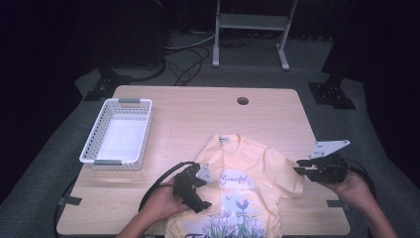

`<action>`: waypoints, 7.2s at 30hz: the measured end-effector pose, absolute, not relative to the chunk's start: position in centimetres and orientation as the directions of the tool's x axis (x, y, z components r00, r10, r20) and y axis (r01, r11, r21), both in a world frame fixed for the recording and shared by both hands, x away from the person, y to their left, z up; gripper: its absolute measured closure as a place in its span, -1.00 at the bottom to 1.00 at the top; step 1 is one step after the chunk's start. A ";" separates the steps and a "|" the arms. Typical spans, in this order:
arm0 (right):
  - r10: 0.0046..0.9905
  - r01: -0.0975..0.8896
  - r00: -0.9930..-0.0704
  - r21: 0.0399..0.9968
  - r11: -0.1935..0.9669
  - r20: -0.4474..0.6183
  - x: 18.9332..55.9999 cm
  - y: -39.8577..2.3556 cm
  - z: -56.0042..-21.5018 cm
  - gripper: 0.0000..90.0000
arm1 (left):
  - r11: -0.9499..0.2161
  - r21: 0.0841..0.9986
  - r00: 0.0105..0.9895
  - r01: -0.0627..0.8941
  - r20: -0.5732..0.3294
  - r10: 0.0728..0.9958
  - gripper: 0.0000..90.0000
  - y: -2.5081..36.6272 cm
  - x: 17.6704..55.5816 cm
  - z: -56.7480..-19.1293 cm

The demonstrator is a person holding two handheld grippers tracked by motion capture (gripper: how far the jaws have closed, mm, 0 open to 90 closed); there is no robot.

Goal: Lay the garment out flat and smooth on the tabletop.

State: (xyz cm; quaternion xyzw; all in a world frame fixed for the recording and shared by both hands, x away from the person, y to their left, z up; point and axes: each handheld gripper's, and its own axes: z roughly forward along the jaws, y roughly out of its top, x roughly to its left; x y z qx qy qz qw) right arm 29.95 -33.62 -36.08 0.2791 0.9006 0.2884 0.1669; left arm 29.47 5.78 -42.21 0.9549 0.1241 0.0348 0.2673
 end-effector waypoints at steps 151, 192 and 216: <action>0.317 0.273 -0.948 0.544 0.794 0.013 27.0 -20.7 -42.7 -0.59 | -0.819 0.506 0.907 0.271 0.150 0.393 0.43 18.7 33.1 -34.9; 0.390 0.325 -0.921 0.577 0.750 0.011 27.6 -21.6 -43.2 -0.78 | -0.840 0.508 0.977 0.191 -0.011 0.215 -0.26 8.3 30.0 -41.7; 0.438 0.355 -0.899 0.604 0.713 0.013 33.3 -21.7 -43.3 -0.78 | -0.822 0.518 0.960 0.237 0.007 0.281 -0.26 8.4 37.6 -41.7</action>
